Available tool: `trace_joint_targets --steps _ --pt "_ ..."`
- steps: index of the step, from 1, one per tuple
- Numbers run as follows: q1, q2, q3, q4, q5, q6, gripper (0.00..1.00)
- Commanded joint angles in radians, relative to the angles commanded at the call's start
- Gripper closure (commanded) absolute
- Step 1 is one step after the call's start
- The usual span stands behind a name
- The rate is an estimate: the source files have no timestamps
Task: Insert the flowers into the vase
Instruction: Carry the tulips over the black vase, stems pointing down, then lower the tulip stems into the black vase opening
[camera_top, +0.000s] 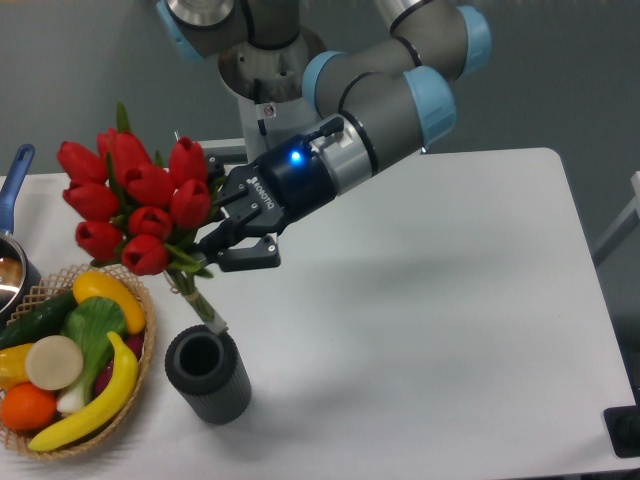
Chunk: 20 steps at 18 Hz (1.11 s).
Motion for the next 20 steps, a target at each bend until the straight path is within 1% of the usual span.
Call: trace_joint_targets --steps 4,11,20 --pt "-0.017 -0.022 0.003 0.000 0.000 0.000 0.66" --pt "-0.017 -0.052 -0.001 0.000 0.002 0.002 0.66" --pt "-0.018 -0.078 -0.038 0.000 0.002 0.005 0.65"
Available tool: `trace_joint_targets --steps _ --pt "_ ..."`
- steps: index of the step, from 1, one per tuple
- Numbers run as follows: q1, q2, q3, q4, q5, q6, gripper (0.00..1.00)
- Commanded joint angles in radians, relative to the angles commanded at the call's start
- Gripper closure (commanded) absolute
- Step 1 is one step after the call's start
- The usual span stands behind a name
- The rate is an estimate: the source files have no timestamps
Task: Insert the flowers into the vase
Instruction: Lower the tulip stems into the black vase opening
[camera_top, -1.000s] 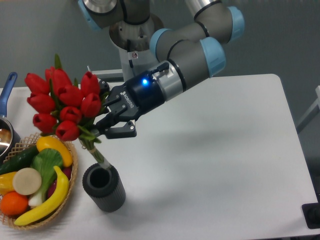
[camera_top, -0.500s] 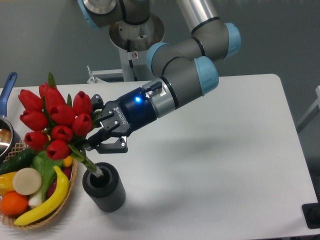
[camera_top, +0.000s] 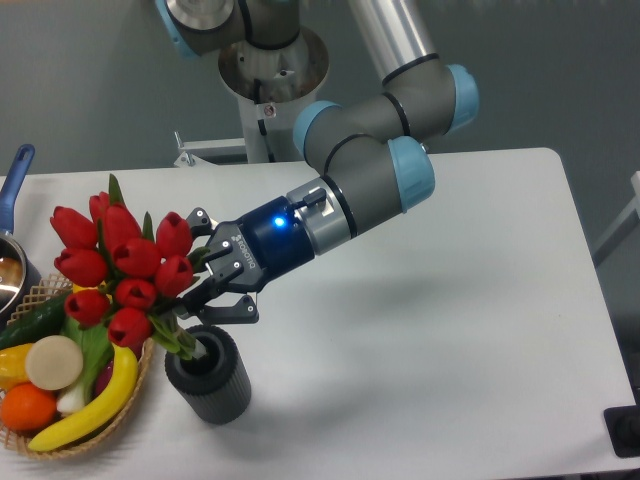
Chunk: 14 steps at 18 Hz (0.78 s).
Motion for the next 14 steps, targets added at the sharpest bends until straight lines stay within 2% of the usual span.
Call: trace_joint_targets --steps 10,14 --pt "0.002 -0.060 -0.008 0.002 0.014 0.006 0.65" --pt "0.006 -0.078 -0.032 0.002 0.014 0.067 0.65"
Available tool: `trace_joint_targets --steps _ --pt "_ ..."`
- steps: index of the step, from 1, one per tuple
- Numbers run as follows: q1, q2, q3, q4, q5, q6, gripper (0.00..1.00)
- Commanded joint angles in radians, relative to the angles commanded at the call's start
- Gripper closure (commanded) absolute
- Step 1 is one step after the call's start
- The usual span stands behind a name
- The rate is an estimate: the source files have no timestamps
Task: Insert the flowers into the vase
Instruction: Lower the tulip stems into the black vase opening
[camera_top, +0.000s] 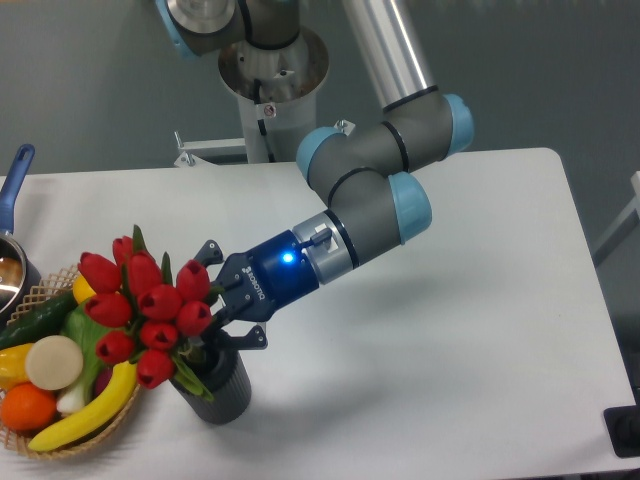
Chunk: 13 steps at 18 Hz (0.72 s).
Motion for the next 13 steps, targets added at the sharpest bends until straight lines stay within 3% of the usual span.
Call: trace_joint_targets --steps 6,13 --pt "0.002 -0.009 -0.043 0.002 0.017 0.054 0.63" --pt "0.003 -0.032 -0.049 0.003 0.020 0.078 0.62"
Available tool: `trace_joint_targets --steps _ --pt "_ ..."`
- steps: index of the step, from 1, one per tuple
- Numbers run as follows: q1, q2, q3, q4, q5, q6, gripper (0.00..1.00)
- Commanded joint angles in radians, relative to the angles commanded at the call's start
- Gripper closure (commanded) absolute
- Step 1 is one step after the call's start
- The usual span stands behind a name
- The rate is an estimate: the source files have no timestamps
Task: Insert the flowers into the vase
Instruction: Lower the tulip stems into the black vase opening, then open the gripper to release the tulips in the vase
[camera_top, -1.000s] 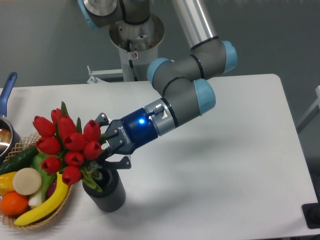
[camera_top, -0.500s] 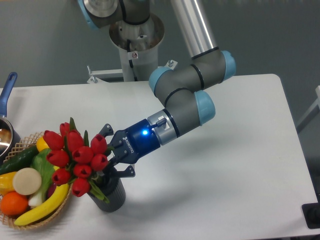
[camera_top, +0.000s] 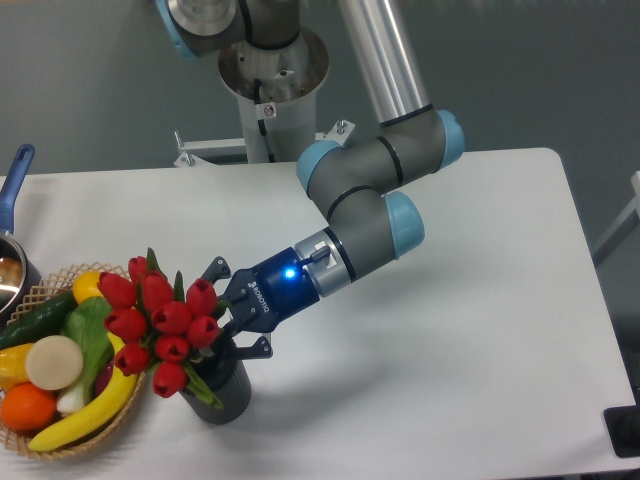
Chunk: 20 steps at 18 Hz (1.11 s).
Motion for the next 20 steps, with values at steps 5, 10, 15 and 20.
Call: trace_joint_targets --steps 5,10,15,20 --pt "-0.002 -0.015 0.002 0.000 0.002 0.002 0.61" --pt "0.000 -0.026 0.002 0.000 0.037 0.002 0.57" --pt "0.000 -0.028 0.000 0.002 0.041 0.005 0.45" --pt "0.005 -0.025 -0.006 0.000 0.043 0.026 0.18"
